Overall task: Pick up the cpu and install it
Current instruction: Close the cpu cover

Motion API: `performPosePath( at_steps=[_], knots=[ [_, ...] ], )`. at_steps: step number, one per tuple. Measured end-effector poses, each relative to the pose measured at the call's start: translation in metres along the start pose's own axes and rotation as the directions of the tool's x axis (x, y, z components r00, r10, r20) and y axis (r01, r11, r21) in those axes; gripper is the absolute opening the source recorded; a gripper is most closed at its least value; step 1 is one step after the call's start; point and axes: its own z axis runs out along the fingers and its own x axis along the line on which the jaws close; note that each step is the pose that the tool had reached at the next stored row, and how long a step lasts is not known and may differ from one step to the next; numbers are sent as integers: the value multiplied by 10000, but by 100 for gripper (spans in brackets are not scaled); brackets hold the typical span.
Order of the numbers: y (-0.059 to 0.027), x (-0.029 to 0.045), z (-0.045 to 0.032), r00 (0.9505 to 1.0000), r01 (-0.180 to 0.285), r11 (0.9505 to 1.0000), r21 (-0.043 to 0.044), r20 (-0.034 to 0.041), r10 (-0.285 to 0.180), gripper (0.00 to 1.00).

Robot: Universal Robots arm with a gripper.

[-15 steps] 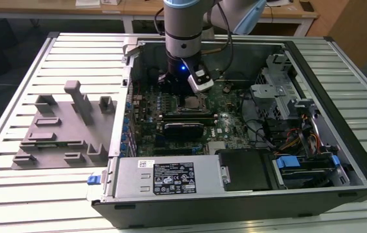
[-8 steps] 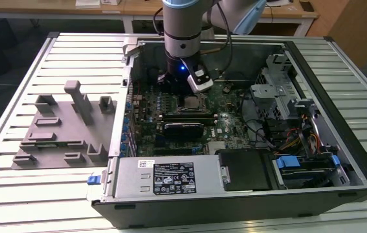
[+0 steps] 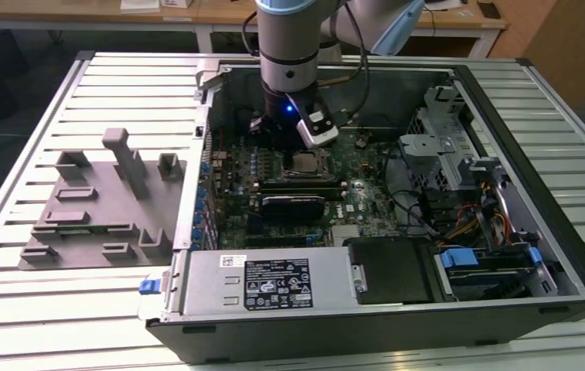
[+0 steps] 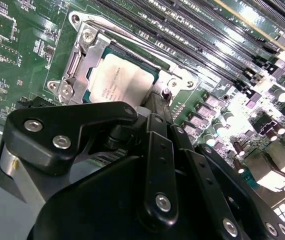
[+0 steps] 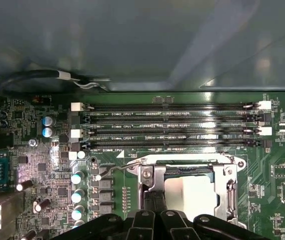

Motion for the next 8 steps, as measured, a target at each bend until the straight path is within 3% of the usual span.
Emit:
performPosePath(
  at_steps=[8],
  knots=[
    [0, -12, 8, 10000, 1, 10000, -1, 0, -1, 11]
  ],
)
